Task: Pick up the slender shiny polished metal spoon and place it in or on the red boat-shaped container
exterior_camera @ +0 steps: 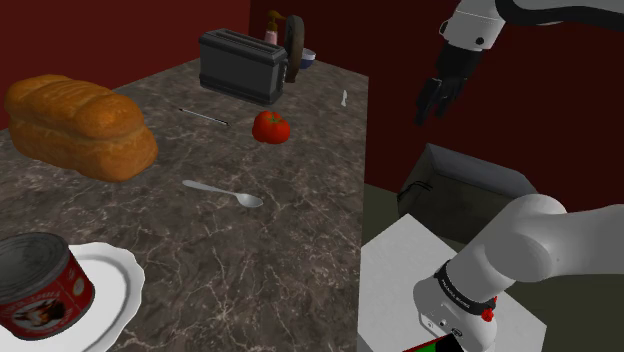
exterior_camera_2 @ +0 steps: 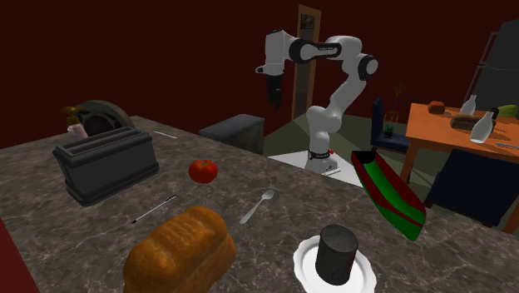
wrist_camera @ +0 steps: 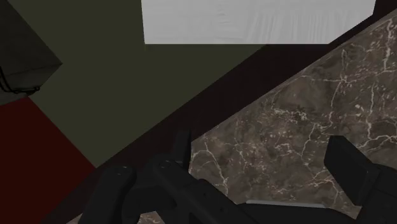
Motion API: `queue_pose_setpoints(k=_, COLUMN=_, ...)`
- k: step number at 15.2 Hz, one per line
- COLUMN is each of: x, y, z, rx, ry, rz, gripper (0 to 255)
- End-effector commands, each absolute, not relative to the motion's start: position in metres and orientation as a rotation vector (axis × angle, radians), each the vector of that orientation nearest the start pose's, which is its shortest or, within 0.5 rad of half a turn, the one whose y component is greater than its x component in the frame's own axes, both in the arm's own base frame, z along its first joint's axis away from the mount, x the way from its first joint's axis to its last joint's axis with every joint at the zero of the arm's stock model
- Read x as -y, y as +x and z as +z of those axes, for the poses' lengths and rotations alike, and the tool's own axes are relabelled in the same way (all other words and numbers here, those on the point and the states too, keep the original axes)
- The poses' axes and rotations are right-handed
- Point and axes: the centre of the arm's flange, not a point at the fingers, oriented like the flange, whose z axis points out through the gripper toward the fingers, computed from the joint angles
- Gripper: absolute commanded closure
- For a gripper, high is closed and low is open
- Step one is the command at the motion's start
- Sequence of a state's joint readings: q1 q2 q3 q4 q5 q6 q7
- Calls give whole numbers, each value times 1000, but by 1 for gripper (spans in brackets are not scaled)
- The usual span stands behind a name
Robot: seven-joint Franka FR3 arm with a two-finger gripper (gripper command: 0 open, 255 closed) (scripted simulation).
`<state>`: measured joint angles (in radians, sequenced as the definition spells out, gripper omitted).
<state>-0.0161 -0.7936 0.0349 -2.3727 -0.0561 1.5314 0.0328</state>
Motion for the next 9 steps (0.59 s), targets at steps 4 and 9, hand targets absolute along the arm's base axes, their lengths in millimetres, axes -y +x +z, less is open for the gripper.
queue_pose_setpoints(k=4, x=-25, y=319, z=561, rx=17, ry=-3204, rz=44, gripper=0)
queue_pose_setpoints(k=9, x=-65, y=349, z=527, rx=113, ry=-3170, rz=-5, gripper=0)
